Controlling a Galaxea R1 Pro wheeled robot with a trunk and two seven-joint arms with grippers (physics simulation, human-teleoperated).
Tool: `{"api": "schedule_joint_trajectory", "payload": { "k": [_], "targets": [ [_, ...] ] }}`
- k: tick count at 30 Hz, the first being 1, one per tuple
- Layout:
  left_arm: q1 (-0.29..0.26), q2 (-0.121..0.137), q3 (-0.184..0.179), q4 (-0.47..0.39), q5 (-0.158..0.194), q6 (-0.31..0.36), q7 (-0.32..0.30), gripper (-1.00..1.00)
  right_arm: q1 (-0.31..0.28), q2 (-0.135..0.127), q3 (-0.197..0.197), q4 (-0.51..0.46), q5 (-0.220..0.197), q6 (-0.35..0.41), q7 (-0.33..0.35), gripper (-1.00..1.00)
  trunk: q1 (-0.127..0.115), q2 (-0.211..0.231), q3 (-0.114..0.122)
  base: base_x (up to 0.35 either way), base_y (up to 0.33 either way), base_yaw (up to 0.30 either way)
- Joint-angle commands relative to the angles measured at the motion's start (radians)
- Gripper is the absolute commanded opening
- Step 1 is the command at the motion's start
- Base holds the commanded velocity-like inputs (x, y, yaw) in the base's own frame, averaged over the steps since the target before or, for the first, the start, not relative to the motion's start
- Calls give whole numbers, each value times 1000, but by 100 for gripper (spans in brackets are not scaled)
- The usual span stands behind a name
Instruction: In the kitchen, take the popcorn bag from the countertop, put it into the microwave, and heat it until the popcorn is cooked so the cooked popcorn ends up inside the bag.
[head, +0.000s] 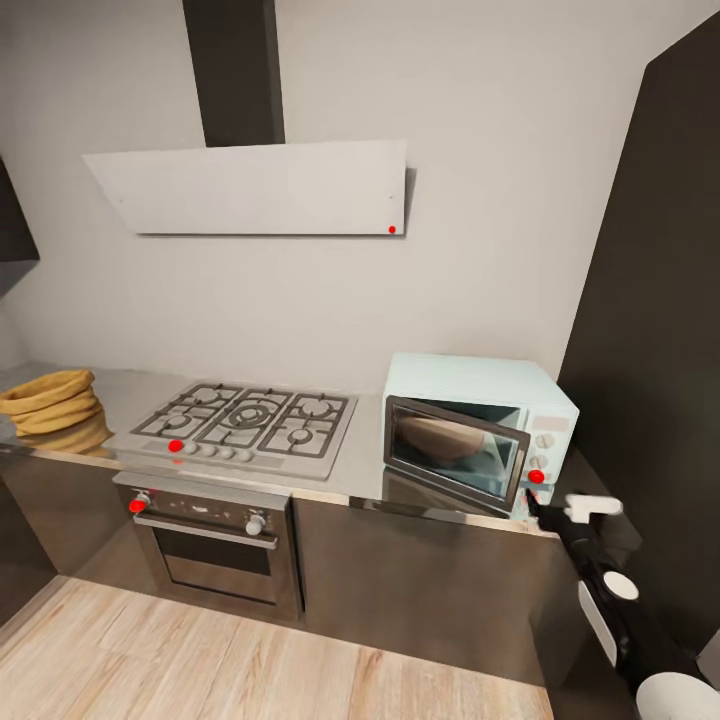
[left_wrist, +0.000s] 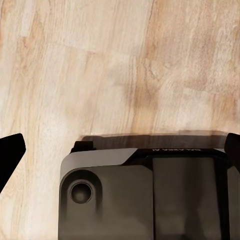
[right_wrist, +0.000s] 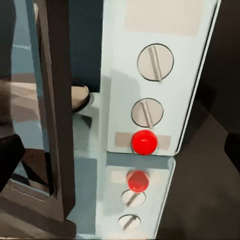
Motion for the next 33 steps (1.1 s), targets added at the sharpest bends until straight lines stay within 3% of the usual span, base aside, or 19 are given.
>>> {"api": "schedule_joint_trajectory", "payload": {
  "k": [1, 4, 9, 11, 13, 16, 22, 29, 33],
  "targets": [
    [0, 0, 2, 1, 0, -3, 0, 100, -1, -8, -7, 3, -2, -4, 64, 100, 0, -1, 0, 0, 0, 0],
    [0, 0, 2, 1, 0, -3, 0, 100, -4, -37, -13, 9, -8, 0, 269, 100, 0, -1, 0, 0, 0, 0],
    [0, 0, 2, 1, 0, -3, 0, 100, -8, -67, -16, 11, -10, 25, 467, 100, 0, -1, 0, 0, 0, 0],
    [0, -1, 1, 1, 0, -3, 0, 100, -12, -92, -52, 12, -14, 73, 558, 100, 0, -1, 0, 0, 0, 0],
    [0, 0, 0, 1, 0, -3, 0, 100, -23, -111, -131, 13, -25, 105, 661, 100, 0, -1, 0, 0, 0, 0],
    [0, 0, 0, 1, 0, -3, 0, 100, -32, -140, -149, 13, -28, 149, 744, 100, 0, -1, 0, 0, 0, 0],
    [0, 0, 0, 1, 0, -3, 0, 100, -45, -165, -146, 14, -20, 184, 859, 100, 0, -1, 0, 0, 0, 0],
    [0, -1, 2, 1, 0, -3, 0, 100, -64, -169, -137, 25, -13, 220, 965, 100, 0, -1, 0, 1, 0, 0],
    [0, -1, 1, 1, 0, -3, 0, 100, -64, -168, -137, 26, -12, 238, 980, 100, 0, -1, 0, 154, 0, 0]
  ]
}}
